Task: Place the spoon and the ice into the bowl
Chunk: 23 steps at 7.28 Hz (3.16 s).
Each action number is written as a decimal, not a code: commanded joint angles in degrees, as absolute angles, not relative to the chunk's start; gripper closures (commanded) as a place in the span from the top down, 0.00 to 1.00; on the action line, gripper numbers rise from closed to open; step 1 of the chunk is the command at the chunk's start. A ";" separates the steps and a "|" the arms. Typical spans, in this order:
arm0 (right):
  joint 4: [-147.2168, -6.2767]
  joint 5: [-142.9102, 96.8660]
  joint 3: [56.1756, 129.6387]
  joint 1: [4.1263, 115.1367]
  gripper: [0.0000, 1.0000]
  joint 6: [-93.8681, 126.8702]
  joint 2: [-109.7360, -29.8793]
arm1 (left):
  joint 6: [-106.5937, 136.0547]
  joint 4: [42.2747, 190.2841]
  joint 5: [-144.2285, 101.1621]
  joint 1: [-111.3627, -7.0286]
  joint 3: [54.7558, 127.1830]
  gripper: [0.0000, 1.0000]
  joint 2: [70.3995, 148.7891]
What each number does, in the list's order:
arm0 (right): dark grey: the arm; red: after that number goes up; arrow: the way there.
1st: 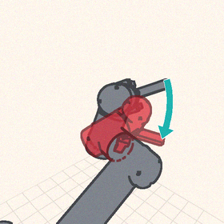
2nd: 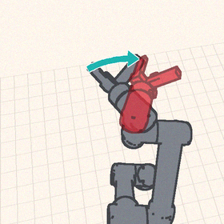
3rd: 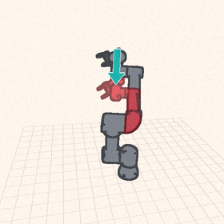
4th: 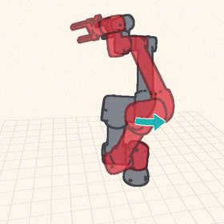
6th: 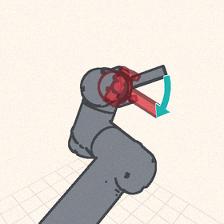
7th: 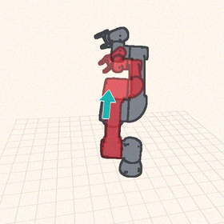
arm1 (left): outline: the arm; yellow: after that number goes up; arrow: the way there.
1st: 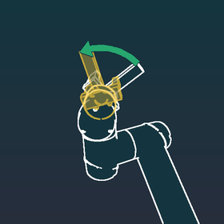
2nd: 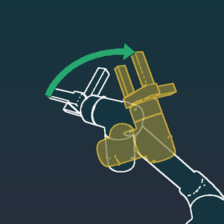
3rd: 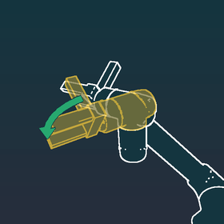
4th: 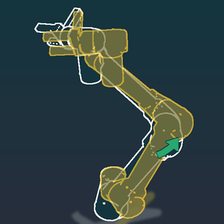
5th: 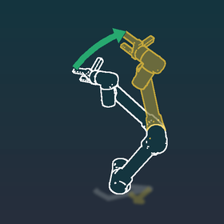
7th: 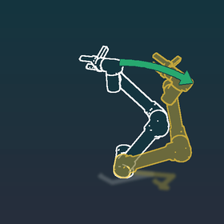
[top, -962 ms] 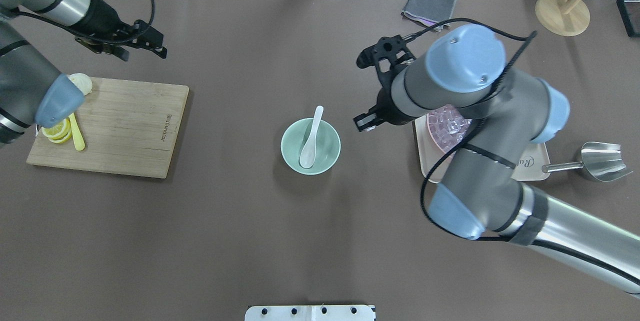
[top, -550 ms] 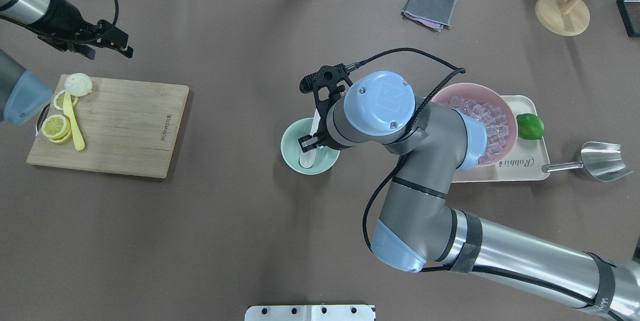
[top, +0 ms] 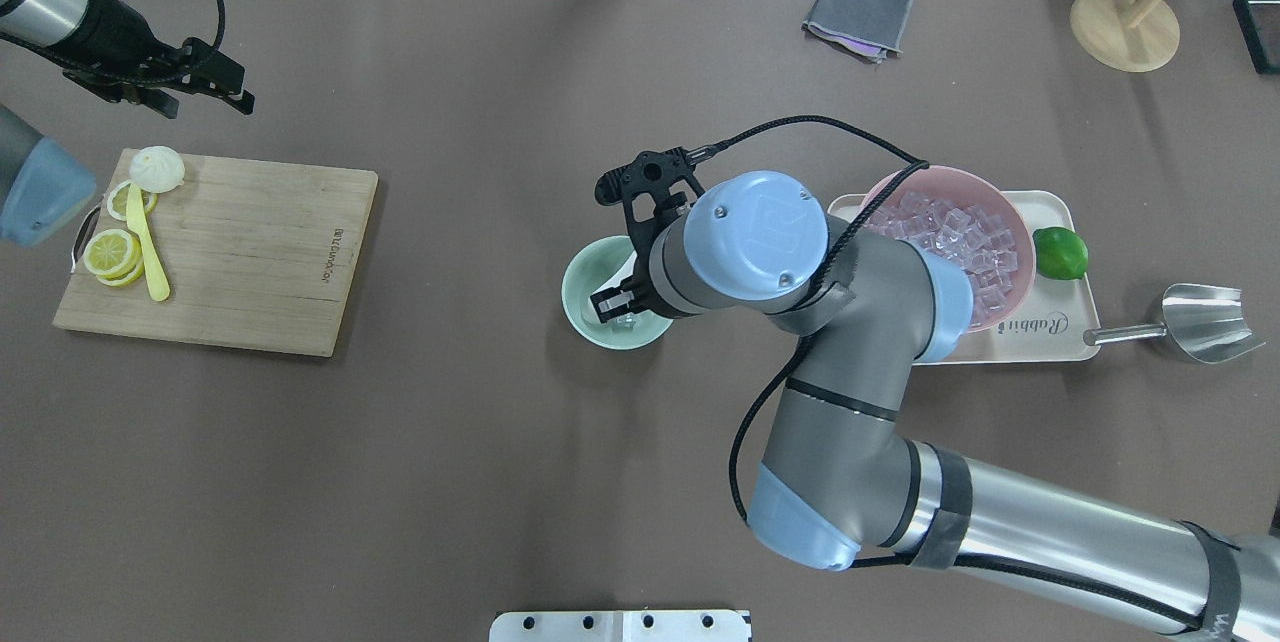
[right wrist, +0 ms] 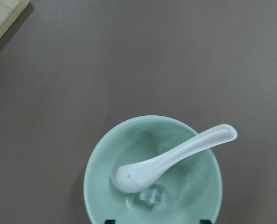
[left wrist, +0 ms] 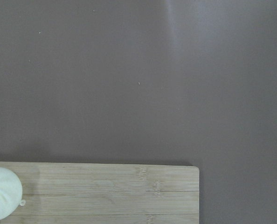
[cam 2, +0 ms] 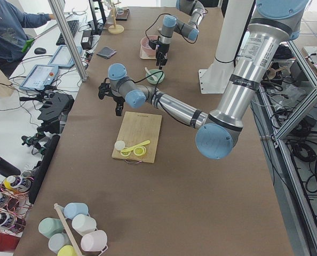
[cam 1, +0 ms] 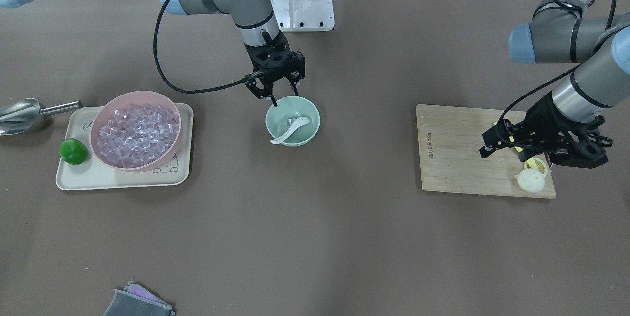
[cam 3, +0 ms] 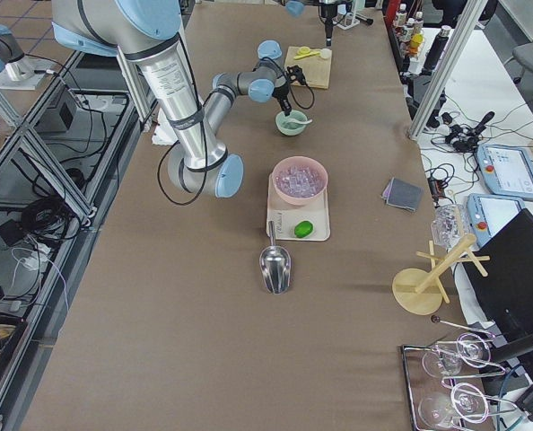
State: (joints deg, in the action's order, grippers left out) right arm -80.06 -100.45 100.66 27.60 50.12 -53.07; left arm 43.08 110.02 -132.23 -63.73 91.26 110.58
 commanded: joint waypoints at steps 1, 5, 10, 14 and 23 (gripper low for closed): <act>-80.51 -114.51 105.54 39.74 1.00 46.18 -60.78 | 31.63 109.95 -133.58 -68.43 92.01 0.97 105.86; -86.54 -133.03 105.29 66.38 1.00 15.74 -75.64 | 6.14 108.54 -137.28 -82.14 92.37 0.97 94.45; -86.93 -133.68 93.11 85.94 1.00 -16.69 -87.63 | 1.04 107.14 -134.74 -87.19 96.06 0.98 83.50; -86.57 -133.41 93.33 86.13 1.00 -16.79 -92.37 | 3.06 104.08 -135.26 -87.27 96.24 0.98 84.46; -79.01 -132.98 98.44 89.12 1.00 -15.91 -101.43 | 10.46 98.87 -137.38 -87.01 98.43 0.98 88.60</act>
State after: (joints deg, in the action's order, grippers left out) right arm -79.24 -133.14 98.64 88.61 -15.99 -101.56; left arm 10.62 98.62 -137.28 -87.00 97.53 88.76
